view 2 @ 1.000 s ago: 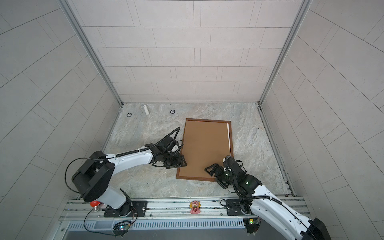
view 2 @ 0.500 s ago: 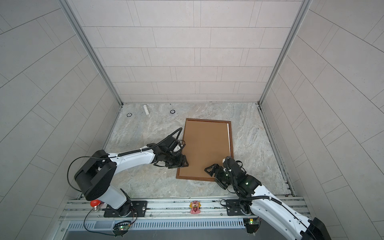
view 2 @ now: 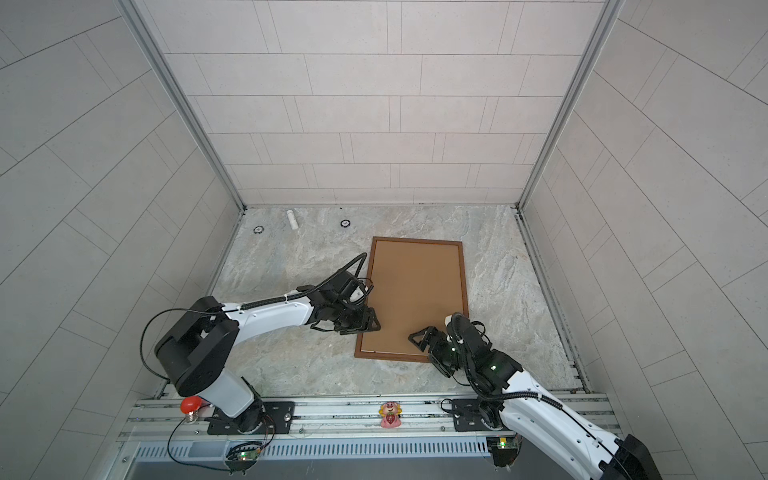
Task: Put the photo into the frame
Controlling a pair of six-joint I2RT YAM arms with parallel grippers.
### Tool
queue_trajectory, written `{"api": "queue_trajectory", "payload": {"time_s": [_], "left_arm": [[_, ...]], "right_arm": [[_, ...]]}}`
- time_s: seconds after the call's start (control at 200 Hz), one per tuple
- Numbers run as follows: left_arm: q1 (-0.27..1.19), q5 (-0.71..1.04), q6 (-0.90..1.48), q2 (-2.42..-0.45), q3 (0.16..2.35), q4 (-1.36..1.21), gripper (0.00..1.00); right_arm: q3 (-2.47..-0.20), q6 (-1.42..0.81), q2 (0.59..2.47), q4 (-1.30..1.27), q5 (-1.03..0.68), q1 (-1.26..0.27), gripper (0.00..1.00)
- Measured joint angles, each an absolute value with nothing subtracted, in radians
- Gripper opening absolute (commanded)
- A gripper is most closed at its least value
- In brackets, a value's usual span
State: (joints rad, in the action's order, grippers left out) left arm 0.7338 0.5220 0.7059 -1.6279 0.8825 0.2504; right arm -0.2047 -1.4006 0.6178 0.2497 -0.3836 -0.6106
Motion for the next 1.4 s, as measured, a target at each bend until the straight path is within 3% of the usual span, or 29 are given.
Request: {"api": "queue_trajectory", "payload": {"time_s": [0.44,0.705,1.021,1.206,1.401], "left_arm": [[0.734,0.526,0.717,-1.644,0.898,0.188,0.67],[0.723,0.463,0.677,-1.582,0.901,0.287,0.68],[0.612,0.41,0.613,-1.648,0.985,0.378,0.65],[0.596,0.394,0.577,-1.735,1.065,0.406,0.64],[0.596,0.373,0.549,-1.792,1.105,0.429,0.61]], "right_arm": [[-0.275,-1.33,0.612,0.309,-0.35,-0.603,0.89],[-0.513,-1.06,0.655,0.51,-0.314,-0.417,0.9],[-0.642,-0.691,0.932,0.589,-0.287,-0.131,0.92],[-0.712,-0.557,1.052,0.541,-0.228,-0.051,0.94],[-0.713,-0.499,1.227,0.458,-0.29,0.023,0.93]]}}
